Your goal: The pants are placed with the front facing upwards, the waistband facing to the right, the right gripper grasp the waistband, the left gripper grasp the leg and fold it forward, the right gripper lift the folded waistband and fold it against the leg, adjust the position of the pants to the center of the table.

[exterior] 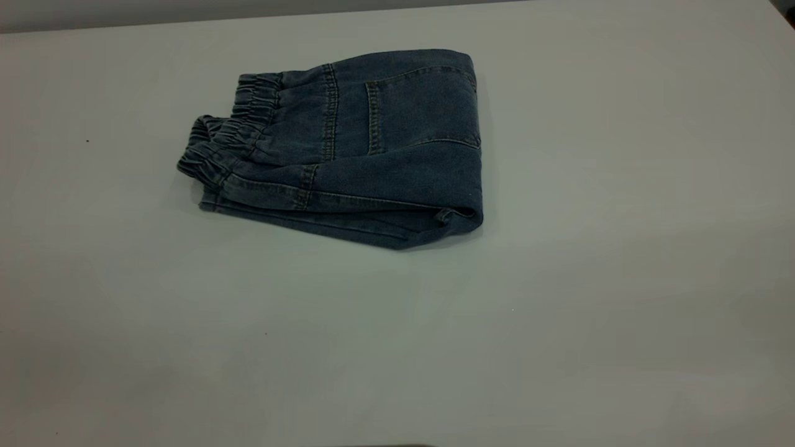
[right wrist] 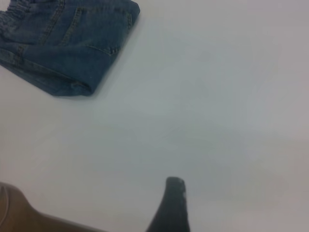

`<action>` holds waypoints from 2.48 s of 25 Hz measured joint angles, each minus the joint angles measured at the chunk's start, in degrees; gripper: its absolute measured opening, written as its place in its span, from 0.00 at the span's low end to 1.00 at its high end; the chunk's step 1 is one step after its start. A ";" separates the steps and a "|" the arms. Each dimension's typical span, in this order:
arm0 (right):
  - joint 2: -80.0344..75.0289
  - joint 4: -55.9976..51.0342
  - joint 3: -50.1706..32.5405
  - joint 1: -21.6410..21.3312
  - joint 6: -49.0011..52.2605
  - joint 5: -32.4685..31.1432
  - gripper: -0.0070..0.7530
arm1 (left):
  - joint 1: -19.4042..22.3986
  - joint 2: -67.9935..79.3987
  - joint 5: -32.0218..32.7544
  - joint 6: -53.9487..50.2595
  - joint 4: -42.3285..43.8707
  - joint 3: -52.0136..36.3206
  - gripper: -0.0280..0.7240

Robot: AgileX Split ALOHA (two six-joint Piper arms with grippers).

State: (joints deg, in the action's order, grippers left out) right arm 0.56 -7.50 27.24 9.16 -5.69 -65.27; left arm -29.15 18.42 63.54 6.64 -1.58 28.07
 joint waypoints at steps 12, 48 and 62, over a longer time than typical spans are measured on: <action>0.00 -0.10 0.00 -1.96 0.00 0.00 0.79 | 12.97 -6.13 0.07 0.20 -0.16 0.00 0.81; 0.00 0.64 0.00 -12.84 0.84 0.00 0.76 | 25.73 -19.39 1.09 0.24 -0.16 0.00 0.81; 0.00 0.64 0.00 -12.84 0.88 0.00 0.76 | 25.73 -19.39 1.09 0.24 -0.16 0.00 0.81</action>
State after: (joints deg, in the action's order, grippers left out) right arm 0.56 -6.86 27.24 -3.68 -4.81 -65.27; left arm -3.41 -0.98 64.63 6.88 -1.74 28.07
